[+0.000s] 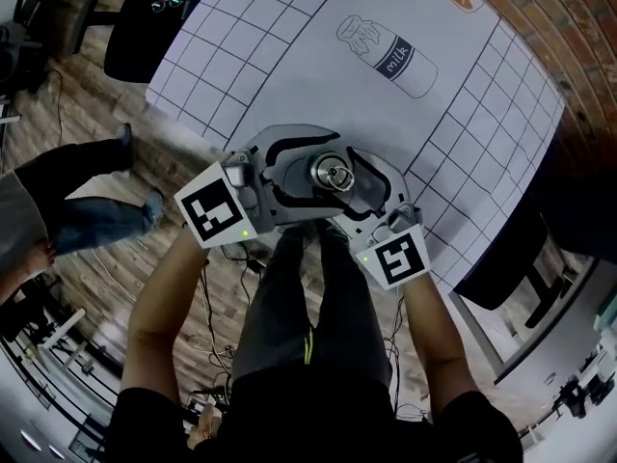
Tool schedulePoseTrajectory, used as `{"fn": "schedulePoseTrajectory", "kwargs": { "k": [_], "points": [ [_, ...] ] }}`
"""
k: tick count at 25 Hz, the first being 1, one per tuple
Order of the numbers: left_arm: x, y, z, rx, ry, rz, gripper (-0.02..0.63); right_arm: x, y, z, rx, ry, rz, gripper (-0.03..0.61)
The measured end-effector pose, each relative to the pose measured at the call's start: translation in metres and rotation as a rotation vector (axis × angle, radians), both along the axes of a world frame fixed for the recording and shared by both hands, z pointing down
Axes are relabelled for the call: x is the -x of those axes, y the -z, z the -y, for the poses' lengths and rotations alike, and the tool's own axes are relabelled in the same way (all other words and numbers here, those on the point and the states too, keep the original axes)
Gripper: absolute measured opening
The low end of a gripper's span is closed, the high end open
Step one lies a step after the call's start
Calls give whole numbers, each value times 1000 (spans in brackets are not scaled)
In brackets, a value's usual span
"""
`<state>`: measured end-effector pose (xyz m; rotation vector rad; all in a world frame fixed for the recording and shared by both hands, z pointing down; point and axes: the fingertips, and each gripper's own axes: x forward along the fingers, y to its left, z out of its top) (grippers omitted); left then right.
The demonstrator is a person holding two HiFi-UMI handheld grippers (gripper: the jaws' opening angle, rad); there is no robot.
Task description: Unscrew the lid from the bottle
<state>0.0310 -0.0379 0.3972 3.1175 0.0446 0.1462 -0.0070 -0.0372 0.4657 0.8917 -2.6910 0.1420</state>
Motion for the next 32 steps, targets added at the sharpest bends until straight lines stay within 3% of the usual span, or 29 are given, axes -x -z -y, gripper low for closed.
{"fn": "schedulePoseTrajectory", "kwargs": {
  "k": [3,4,5,9,11,14,17,19,21,31,32],
  "points": [
    [-8,-6,-1,23,-43,9,337,0,1,1,0,-1,2,302],
    [-9,-8,-1,29,-46,11,276,0,1,1,1,-2,3,302],
    [-9,-9,-1,39,-41,14,279,0,0,1,2,-3,3,302],
    [-7,-14,3,58,64,28,278,-1,0,1,-9,-1,7,302],
    [-5,-16,5,45,164,45,278,0,0,0,-9,-5,10,302],
    [0,-20,11,39,404,62,273,0,0,0,-8,-8,11,302],
    [6,-18,17,40,666,8,272,0,0,0,-10,-9,15,302],
    [9,-18,19,53,761,-24,268,0,-1,0,-6,-11,17,302],
    [10,-19,20,61,784,-26,267,0,-1,0,-4,-10,18,302],
    [4,-21,20,35,694,13,269,0,-1,1,-2,-9,28,302],
    [4,-22,19,36,664,15,313,0,-2,0,1,-7,24,302]
  ]
}}
